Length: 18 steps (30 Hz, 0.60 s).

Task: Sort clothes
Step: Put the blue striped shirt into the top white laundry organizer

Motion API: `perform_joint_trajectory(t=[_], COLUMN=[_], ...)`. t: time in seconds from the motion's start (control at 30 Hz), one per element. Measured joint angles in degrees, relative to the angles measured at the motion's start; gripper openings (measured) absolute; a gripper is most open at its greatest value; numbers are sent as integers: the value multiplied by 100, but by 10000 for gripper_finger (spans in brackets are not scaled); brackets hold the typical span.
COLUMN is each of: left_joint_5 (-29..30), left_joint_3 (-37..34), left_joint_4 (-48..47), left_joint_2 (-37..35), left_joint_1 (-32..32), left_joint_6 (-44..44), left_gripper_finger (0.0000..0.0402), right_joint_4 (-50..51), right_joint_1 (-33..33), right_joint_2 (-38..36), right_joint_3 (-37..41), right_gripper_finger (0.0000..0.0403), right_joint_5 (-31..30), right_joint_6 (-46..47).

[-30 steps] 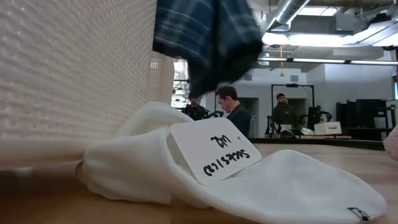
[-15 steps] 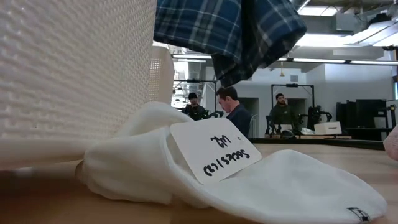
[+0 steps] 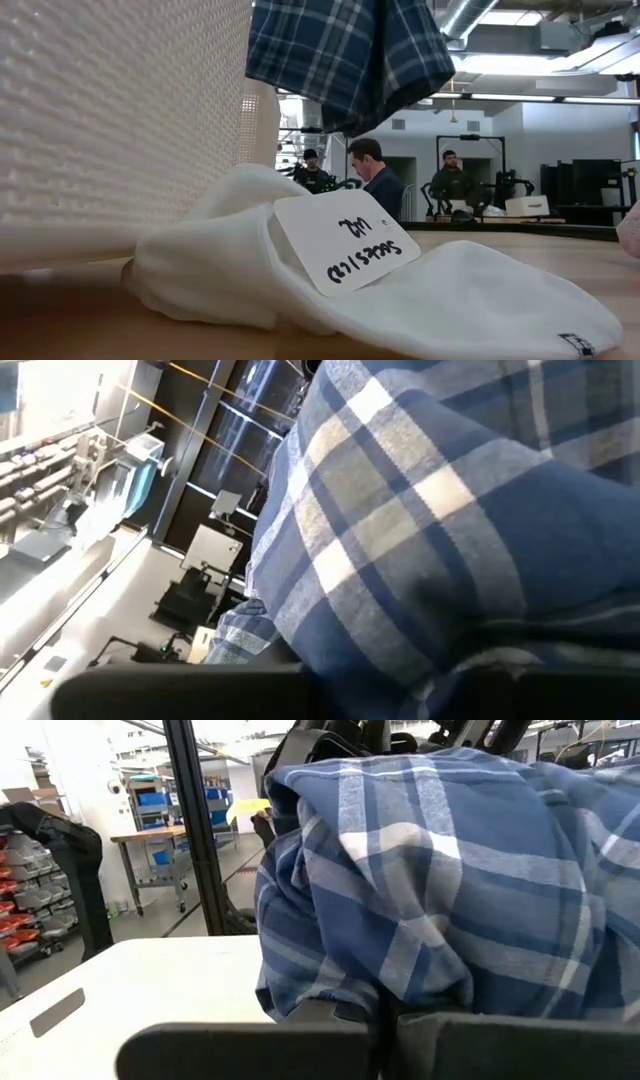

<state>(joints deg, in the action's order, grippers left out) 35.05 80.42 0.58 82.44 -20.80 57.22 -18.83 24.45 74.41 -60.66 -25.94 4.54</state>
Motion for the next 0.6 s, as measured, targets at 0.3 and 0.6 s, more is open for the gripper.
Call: perform_joint_trajectory(t=[0.3, 0.6], left_joint_5=[709, 1251], left_joint_3=[0, 211], left_joint_4=[-44, -660], left_joint_2=[-23, -27], left_joint_1=[-263, -398], left_joint_6=[517, 593], left_gripper_finger=[38, 38], right_joint_4=[305, 1019], right_joint_1=[59, 104], right_joint_2=[-13, -56], right_joint_3=[0, 0], right_gripper_finger=[69, 157], right_joint_5=[7, -35], right_joint_6=[1, -181])
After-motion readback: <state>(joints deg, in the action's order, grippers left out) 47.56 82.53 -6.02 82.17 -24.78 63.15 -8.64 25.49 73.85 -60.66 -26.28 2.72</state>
